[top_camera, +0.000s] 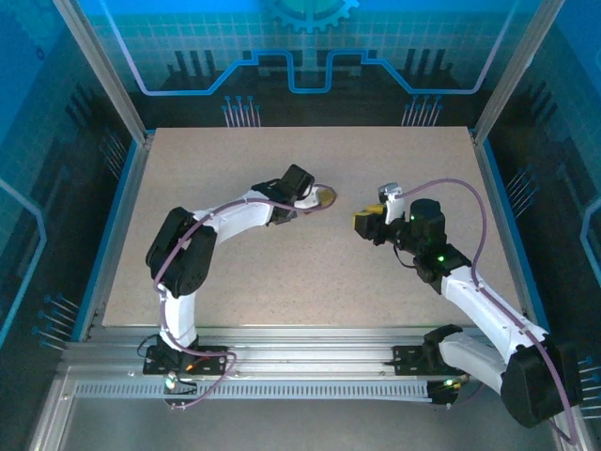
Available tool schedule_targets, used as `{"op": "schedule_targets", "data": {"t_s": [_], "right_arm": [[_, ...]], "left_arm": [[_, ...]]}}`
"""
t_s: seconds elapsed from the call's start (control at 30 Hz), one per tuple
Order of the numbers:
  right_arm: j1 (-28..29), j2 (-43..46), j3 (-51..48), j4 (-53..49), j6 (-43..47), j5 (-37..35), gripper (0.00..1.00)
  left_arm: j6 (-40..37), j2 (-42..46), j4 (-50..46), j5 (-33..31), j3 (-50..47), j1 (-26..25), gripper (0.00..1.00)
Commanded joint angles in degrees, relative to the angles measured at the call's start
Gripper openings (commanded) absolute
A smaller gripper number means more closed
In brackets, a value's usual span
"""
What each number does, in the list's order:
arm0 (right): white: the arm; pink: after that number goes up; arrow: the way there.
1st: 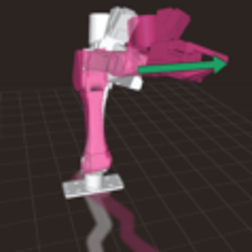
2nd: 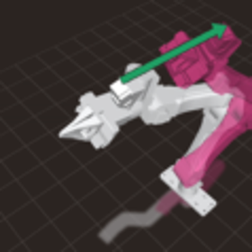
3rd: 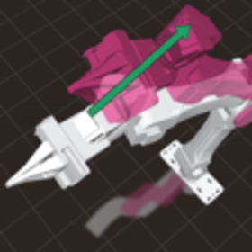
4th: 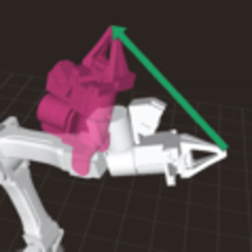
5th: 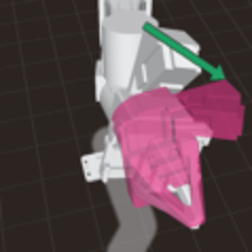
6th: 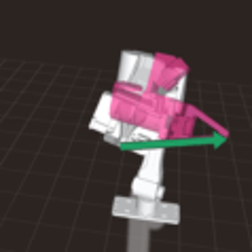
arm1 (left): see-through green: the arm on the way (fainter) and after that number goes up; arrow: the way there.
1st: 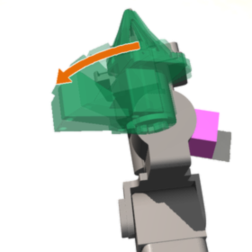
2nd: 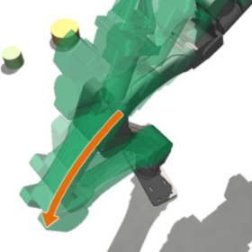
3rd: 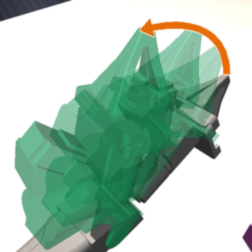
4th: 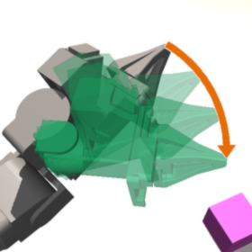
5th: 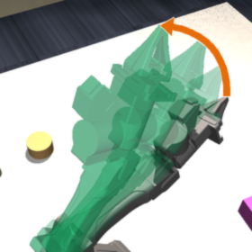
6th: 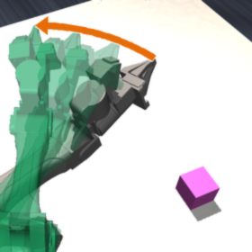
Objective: Sort the pills into containers
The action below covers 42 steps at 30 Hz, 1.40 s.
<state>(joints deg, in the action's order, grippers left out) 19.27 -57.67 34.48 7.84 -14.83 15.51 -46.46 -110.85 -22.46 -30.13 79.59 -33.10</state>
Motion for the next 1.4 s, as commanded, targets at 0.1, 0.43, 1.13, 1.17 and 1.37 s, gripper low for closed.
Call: {"op": "schedule_targets", "data": {"t_s": [0.1,0.43,1.13,1.17,1.37], "right_arm": [[-1.0,-0.5,-0.5,1.4,0.0,0.0,0.11],[-1.1,3.3,0.1,0.7,-0.1,3.2,0.1],[6.7,3.4,9.0,3.2,14.5,19.1,0.1],[7.3,2.7,9.7,2.5,15.2,19.1,0.1],[10.3,-0.7,12.6,-0.5,19.3,18.5,0.11]], "left_arm": [[10.0,8.0,5.7,7.3,-4.0,0.2,0.0],[26.9,23.8,35.1,32.0,-24.8,0.2,0.0],[37.3,19.7,101.9,55.7,-51.2,-2.4,0.0],[37.0,19.5,101.4,55.4,-51.2,-2.8,0.0],[36.5,19.2,100.2,57.2,-50.5,-4.3,0.0]]}}
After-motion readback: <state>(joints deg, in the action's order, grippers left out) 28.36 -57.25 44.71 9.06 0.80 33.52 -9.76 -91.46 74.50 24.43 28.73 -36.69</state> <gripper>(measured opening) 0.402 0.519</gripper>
